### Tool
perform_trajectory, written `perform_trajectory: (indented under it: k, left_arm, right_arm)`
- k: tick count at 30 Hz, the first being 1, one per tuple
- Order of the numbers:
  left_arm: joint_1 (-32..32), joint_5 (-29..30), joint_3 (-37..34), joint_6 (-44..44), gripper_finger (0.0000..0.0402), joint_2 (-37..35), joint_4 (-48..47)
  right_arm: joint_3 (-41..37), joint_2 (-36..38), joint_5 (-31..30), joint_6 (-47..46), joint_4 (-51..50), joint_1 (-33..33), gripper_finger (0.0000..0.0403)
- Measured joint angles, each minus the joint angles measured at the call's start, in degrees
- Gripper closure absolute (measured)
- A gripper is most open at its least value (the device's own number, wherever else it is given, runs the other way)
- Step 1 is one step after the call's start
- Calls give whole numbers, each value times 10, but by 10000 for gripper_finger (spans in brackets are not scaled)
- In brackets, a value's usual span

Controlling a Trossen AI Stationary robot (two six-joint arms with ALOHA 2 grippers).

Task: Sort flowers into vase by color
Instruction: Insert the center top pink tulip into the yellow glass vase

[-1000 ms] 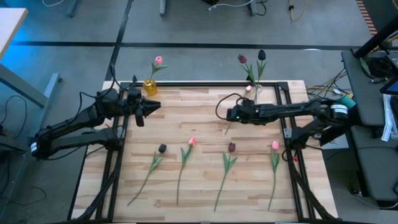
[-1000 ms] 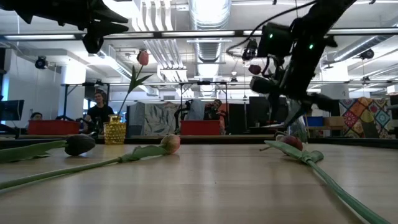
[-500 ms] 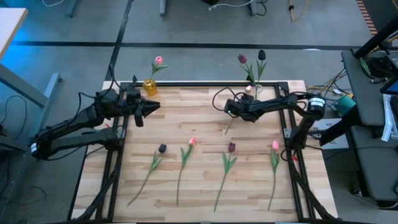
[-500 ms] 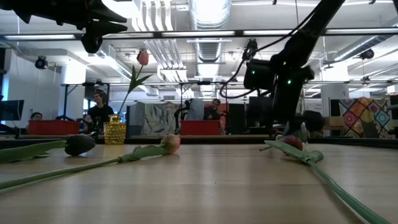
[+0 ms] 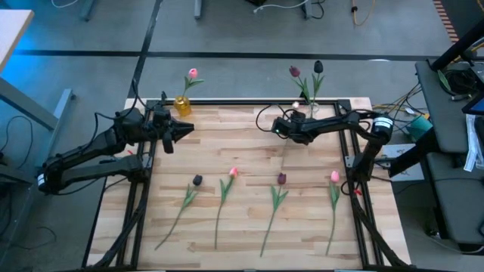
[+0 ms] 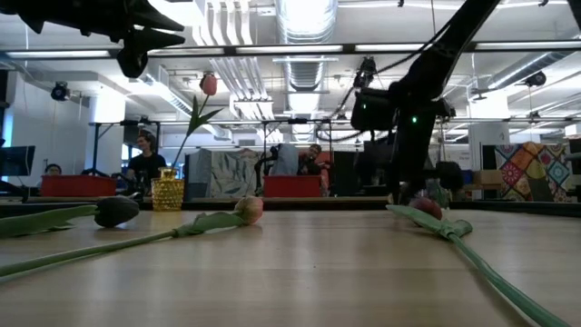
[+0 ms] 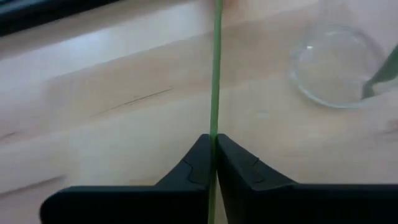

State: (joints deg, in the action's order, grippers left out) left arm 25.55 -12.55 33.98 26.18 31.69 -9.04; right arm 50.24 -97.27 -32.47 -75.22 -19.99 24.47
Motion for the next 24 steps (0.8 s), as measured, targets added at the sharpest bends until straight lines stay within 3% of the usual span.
perform_trajectory:
  k: [5,10,18,24]
  left_arm:
    - [0,0,0,17,325,-3,0]
    - [0,0,0,31,325,-7,4]
    - [0,0,0,70,325,4,92]
    - [1,2,0,98,325,54,237]
  right_arm:
    - [0,53,-2,35,24,-26,391]
    - [0,114,5,156,116,-64,392]
    - [0,190,118,422,372,-117,392]
    - [15,201,207,508,492,-129,392]
